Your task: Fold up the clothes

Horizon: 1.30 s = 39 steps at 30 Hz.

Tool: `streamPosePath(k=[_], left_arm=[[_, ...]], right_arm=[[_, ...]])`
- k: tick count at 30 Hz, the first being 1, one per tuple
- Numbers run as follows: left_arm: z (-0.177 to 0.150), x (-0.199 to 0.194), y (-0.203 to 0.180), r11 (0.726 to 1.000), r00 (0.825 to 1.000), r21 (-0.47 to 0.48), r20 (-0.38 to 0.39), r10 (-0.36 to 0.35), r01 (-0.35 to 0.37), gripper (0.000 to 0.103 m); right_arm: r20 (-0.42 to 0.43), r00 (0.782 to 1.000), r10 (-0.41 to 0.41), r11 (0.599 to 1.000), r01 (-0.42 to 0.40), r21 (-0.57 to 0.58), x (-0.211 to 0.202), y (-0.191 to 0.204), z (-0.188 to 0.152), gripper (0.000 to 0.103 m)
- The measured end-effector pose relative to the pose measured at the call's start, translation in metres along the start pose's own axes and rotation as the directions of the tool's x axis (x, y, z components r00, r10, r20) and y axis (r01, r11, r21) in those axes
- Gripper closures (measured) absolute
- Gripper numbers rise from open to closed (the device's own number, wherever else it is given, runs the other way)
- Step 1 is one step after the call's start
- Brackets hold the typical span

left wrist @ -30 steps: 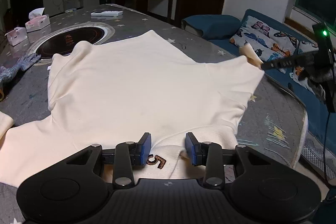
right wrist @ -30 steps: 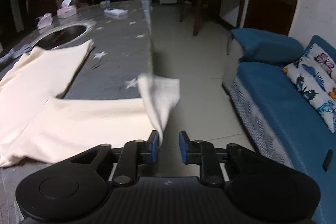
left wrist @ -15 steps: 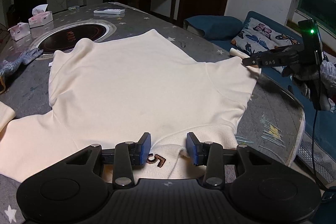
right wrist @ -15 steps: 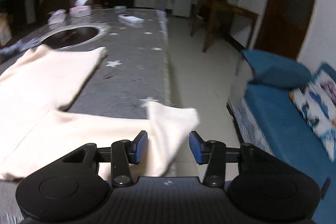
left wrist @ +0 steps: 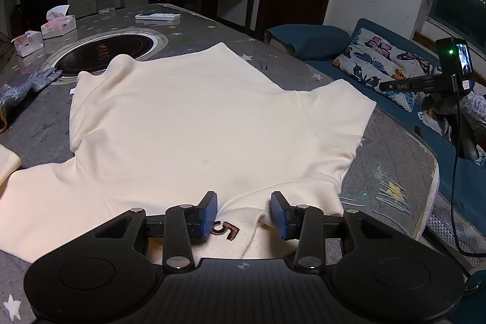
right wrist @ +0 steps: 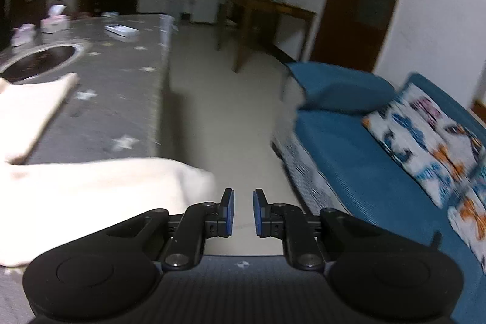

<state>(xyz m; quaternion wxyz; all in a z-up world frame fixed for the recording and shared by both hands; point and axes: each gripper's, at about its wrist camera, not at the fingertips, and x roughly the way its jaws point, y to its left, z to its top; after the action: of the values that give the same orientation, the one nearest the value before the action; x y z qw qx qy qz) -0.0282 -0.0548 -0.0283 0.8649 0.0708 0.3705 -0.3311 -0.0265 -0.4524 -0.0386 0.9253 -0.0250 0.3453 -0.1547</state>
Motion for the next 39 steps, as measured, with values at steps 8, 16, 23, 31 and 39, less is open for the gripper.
streamPosePath(k=[8, 16, 23, 31, 39], left_arm=[[0.004, -0.002, -0.002, 1.0, 1.0, -0.022, -0.006, 0.006, -0.006, 0.059], [0.019, -0.014, 0.026, 0.991, 0.997, -0.114, 0.026, 0.072, -0.069, 0.059], [0.051, -0.008, 0.081, 0.948, 0.983, -0.272, 0.041, 0.18, -0.163, 0.059], [0.093, 0.025, 0.13, 0.895, 0.955, -0.349, 0.005, 0.298, -0.278, 0.058], [0.122, 0.07, 0.161, 0.865, 0.932, -0.364, -0.023, 0.362, -0.345, 0.059]], right_arm=[[0.007, 0.973, 0.233, 0.973, -0.233, 0.004, -0.01, 0.024, 0.013, 0.078], [-0.035, 0.913, 0.405, 0.907, -0.407, -0.111, -0.006, 0.093, 0.026, 0.067], [-0.055, 0.905, 0.422, 0.897, -0.425, -0.118, 0.0, 0.108, 0.026, 0.061], [-0.063, 0.9, 0.43, 0.892, -0.435, -0.121, 0.002, 0.112, 0.026, 0.05], [-0.053, 0.897, 0.439, 0.891, -0.442, -0.099, 0.002, 0.112, 0.024, 0.042]])
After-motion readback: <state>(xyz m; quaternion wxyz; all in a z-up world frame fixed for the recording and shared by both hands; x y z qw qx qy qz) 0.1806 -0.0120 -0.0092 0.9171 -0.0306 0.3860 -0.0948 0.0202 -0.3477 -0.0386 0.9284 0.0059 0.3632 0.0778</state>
